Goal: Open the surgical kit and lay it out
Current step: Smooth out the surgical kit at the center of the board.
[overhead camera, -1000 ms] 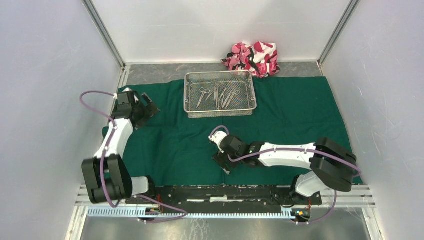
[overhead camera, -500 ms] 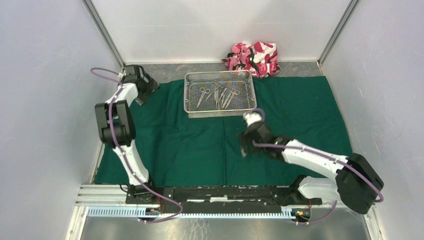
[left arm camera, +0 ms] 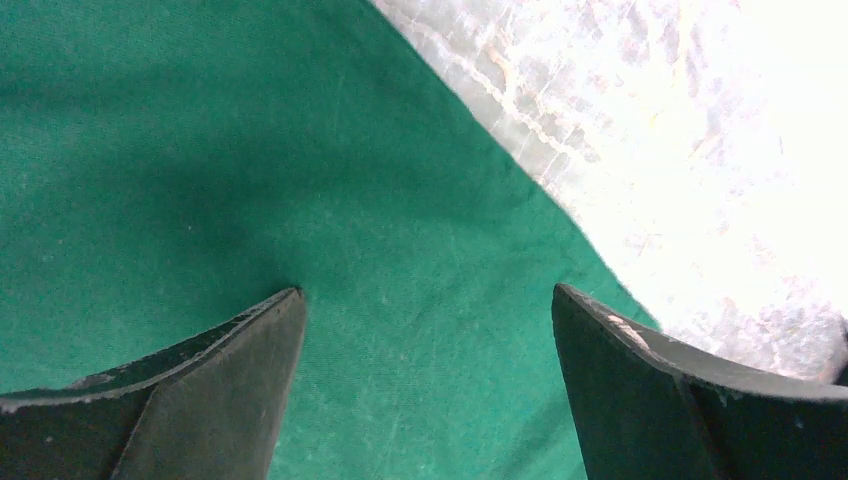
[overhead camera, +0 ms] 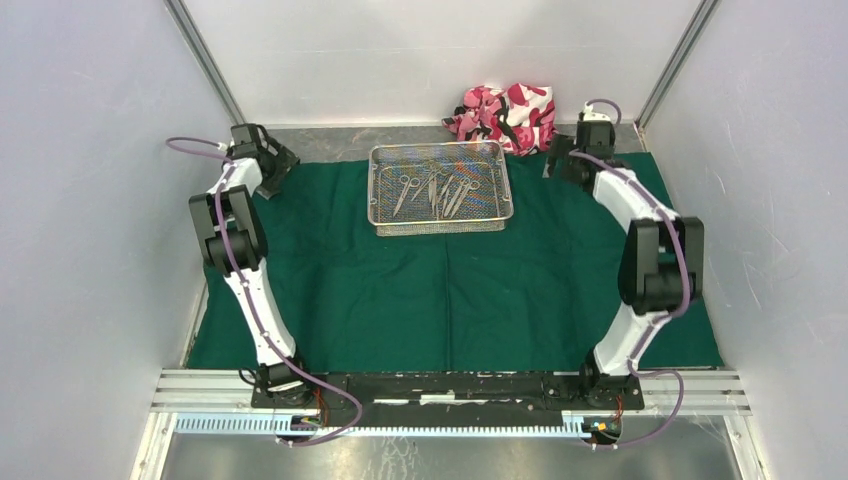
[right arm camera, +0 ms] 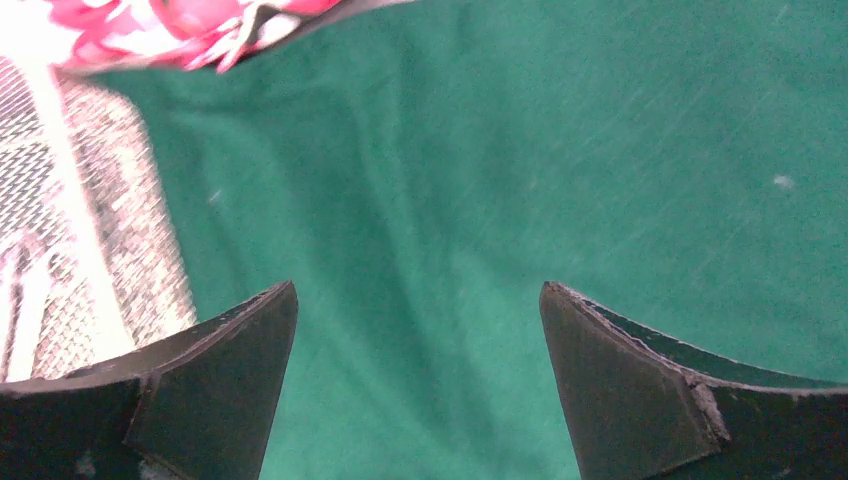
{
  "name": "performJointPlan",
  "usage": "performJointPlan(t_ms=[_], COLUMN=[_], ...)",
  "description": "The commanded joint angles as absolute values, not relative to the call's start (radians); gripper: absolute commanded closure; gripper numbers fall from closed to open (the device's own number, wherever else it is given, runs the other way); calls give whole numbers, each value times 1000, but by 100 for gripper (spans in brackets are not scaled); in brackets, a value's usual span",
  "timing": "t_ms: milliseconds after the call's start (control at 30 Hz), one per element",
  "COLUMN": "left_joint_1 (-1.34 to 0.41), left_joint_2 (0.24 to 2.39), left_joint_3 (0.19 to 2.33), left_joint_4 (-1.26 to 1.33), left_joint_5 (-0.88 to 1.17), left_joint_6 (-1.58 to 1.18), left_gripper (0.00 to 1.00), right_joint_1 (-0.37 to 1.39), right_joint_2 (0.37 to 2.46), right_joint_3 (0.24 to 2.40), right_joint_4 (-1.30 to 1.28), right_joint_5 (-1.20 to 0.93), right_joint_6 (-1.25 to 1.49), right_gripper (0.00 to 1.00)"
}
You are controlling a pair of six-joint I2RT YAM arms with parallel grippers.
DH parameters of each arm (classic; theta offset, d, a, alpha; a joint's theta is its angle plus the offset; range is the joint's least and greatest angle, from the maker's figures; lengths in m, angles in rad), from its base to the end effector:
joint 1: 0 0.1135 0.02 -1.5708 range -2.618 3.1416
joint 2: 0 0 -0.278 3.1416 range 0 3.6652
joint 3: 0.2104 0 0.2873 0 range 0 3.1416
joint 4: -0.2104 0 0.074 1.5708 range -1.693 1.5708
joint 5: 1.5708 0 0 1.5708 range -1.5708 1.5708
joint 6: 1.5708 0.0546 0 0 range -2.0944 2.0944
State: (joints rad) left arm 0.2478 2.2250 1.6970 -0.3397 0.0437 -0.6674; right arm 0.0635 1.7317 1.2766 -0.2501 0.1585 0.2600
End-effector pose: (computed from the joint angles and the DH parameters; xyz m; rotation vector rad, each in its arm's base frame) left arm 0.5292 0.1314 0.1463 -1.0657 2.2084 -0.2397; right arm 0.4403 0.0194 0.2354 0.3047 2.2448 -0.0090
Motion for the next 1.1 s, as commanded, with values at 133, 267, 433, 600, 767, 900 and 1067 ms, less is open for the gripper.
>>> performJointPlan(t_ms=[133, 267, 433, 600, 767, 900, 1067], left_joint_1=[283, 289, 293, 314, 305, 295, 272], left_joint_2=[2435, 2537, 2584, 2597, 2562, 2485, 2336], left_joint_3=[1838, 1961, 2010, 2012, 2015, 1983, 1925], left_joint_4=[-337, -375, -362, -369, -387, -406, -443], left_joint_5=[87, 113, 120, 125, 134, 150, 128], left_joint_6=[-689, -697, -704, -706, -670, -654, -605], left_gripper=[0, 0, 0, 0, 0, 0, 0], right_joint_1=[-76, -81, -104, -181, -244, -234, -198], right_joint_2=[2085, 2211, 2318, 2390, 2408, 2401, 2325], right_joint_3=[1603, 1743, 1808, 1838, 1865, 1978, 2047], right_joint_4=[-260, -265, -255, -324, -322, -364, -431], right_joint_5=[176, 244, 300, 372, 244, 198, 151], right_joint_6=[190, 111, 81, 165, 216, 167, 110], right_gripper=[2, 2, 2, 2, 7, 6, 2])
